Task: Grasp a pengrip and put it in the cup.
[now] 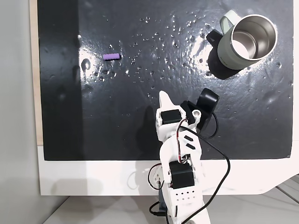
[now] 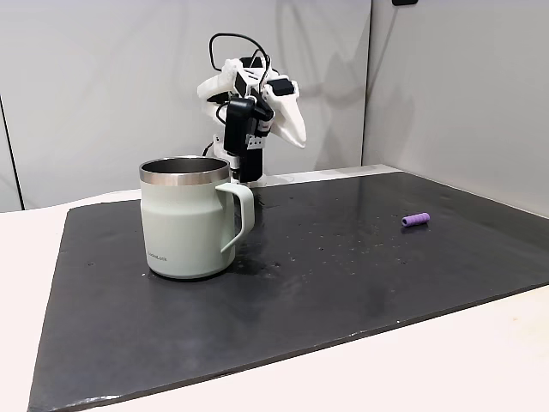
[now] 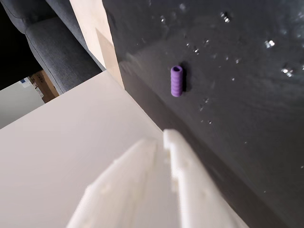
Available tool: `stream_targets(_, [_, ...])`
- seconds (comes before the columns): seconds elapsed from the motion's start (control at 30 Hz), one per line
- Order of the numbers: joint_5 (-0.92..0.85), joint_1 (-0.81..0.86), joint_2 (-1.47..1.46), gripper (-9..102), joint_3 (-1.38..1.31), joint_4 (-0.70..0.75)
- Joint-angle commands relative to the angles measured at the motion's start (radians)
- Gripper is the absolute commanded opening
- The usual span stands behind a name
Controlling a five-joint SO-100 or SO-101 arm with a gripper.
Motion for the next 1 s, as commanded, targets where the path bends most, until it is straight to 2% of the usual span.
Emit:
stream_targets(0.0, [0.055, -0.011, -0.15, 0, -0.204, 0.008])
stream_targets(0.27, [0.149, -0.071, -0.572, 0, -0.641, 0.114])
stream_targets(0.47, [0.281, -0.123, -0.954, 0, -1.091, 0.334])
stream_targets(0.6, [0.314, -0.163, -1.15, 0, -1.313, 0.431])
stream_targets(0.97, [0.313, -0.273, -1.543, 0, -1.643, 0.534])
